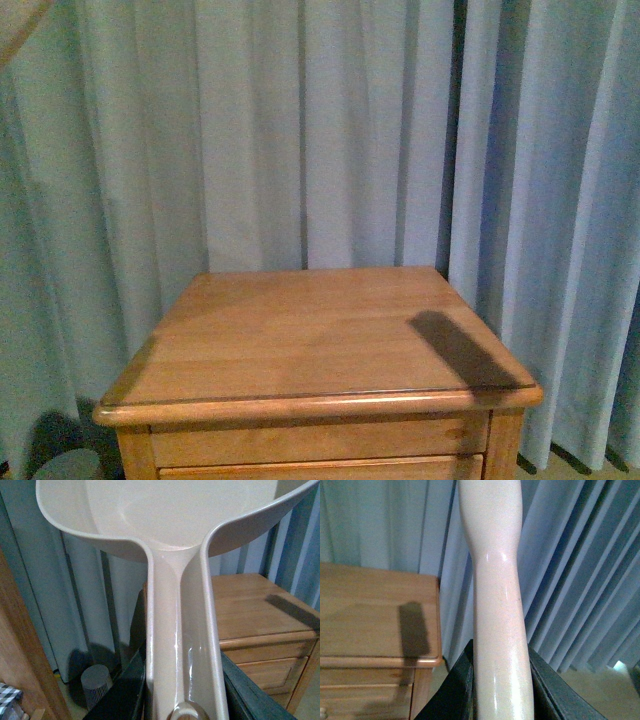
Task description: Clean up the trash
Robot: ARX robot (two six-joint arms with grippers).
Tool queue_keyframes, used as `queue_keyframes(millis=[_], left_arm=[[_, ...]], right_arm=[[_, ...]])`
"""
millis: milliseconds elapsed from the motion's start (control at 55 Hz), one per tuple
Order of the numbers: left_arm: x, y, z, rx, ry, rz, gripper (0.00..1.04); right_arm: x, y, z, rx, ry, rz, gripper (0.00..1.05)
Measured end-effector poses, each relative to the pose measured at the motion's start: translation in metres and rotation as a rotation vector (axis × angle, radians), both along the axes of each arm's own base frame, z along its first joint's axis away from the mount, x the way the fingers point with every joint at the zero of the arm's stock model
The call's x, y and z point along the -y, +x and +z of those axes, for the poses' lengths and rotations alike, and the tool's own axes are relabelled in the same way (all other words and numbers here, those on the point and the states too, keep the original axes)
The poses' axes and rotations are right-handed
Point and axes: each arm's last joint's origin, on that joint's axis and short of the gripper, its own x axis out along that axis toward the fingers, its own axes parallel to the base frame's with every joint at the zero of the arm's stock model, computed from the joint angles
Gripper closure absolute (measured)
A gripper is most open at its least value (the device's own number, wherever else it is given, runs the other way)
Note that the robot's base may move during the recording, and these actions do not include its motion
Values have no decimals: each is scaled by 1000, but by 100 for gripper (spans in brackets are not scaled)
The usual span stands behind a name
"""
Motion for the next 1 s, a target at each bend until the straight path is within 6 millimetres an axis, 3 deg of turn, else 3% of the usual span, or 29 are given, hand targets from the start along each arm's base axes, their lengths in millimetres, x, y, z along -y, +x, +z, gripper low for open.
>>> queue_keyframes(millis=[55,127,600,1000], left_arm=[[0,0,0,0,0,0,78],[0,0,0,0,0,0,78],[0,0,0,0,0,0,78],[0,0,0,0,0,0,78]], right_arm=[[3,-18,0,21,21,-5,84],[10,-27,2,28,62,-21,84],[19,-26,-39,-38,95,-66,84],[20,-26,-43,-31,101,-68,84]])
